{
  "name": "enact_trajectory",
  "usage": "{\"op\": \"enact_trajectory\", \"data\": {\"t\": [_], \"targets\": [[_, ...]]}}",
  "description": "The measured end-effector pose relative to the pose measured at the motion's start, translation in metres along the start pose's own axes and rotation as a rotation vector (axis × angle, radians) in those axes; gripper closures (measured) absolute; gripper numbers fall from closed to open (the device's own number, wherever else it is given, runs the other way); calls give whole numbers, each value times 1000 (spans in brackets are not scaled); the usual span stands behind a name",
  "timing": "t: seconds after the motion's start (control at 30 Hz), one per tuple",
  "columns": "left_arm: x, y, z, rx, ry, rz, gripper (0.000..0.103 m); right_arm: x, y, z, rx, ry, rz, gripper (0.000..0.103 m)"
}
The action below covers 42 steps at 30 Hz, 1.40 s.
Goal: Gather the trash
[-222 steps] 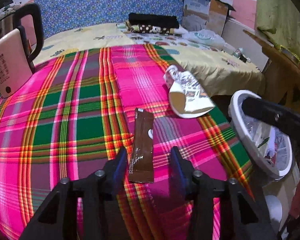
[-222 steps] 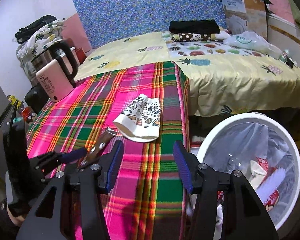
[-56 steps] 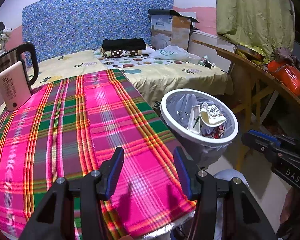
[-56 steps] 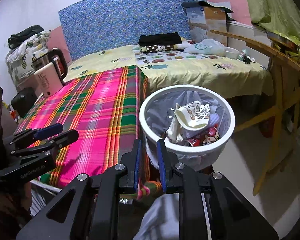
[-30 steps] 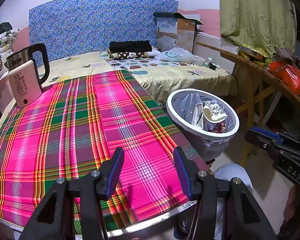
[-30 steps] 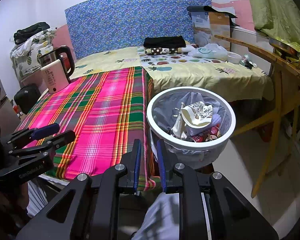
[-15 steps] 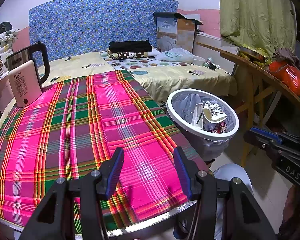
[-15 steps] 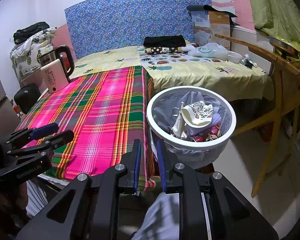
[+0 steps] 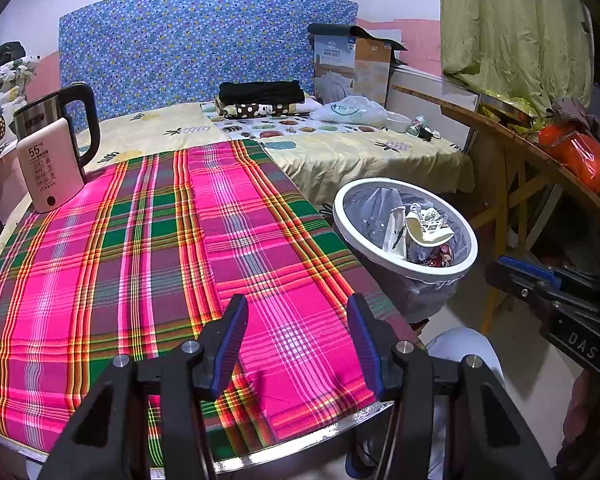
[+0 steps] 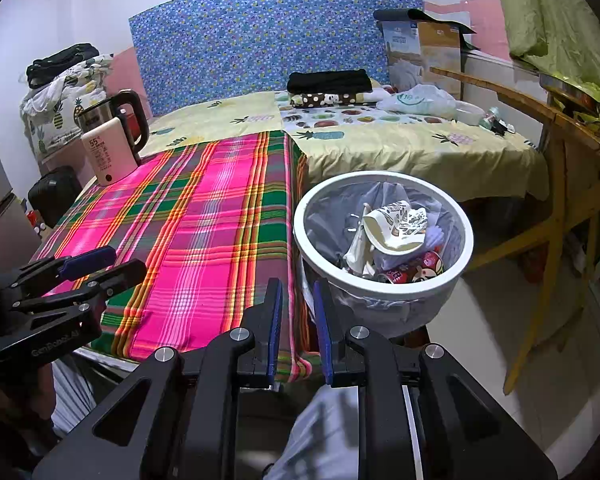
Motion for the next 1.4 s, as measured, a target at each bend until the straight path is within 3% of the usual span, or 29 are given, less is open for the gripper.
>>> {"op": "enact_trajectory", "data": {"t": [1.4], "targets": [[-5,-5,0,-10,17,21,50,-4,-6,-4,-11,4,0,86]]}}
Point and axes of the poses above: each gripper's, at about its wrist camera, not at the fingertips, and z roughly against the way its jaws point, x to its right, y to its top, the point moved 9 cm from there along -z, roughly the way its jaws point, and after that the axes turned 5 degrees about -y, right-handed, at the moved point
